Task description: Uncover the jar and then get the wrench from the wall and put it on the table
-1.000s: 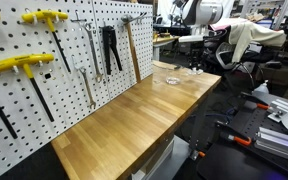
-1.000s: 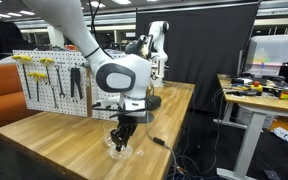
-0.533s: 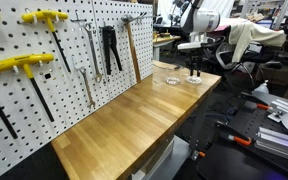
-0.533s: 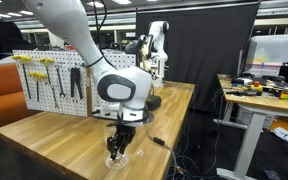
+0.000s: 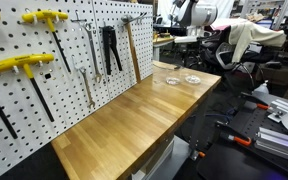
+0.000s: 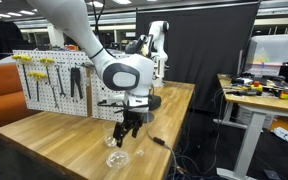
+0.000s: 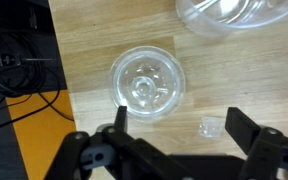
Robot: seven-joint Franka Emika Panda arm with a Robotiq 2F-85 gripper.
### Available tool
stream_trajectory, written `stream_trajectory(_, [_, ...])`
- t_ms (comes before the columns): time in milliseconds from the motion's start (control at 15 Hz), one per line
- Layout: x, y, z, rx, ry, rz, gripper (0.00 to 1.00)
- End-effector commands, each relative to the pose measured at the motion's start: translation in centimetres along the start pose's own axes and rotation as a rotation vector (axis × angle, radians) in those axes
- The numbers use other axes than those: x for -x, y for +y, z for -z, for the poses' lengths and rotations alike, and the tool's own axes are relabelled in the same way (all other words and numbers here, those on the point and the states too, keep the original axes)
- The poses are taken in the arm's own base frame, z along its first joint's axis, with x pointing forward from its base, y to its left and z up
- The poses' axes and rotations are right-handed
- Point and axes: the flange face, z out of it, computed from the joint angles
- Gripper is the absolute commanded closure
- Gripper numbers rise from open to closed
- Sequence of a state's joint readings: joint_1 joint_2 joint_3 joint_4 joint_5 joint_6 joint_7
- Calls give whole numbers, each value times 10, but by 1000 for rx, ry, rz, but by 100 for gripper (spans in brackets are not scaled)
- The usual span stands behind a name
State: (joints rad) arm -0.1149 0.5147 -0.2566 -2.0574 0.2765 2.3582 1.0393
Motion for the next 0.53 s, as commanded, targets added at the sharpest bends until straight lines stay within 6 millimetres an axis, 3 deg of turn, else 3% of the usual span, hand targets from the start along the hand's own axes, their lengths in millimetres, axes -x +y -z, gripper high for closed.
stream_trajectory(0, [10, -4, 45, -68, 37, 20, 0])
stream_trajectory(267, [29, -8, 101, -166, 77, 80, 0])
stream_trajectory(467, [49, -10, 127, -193, 105, 164, 0])
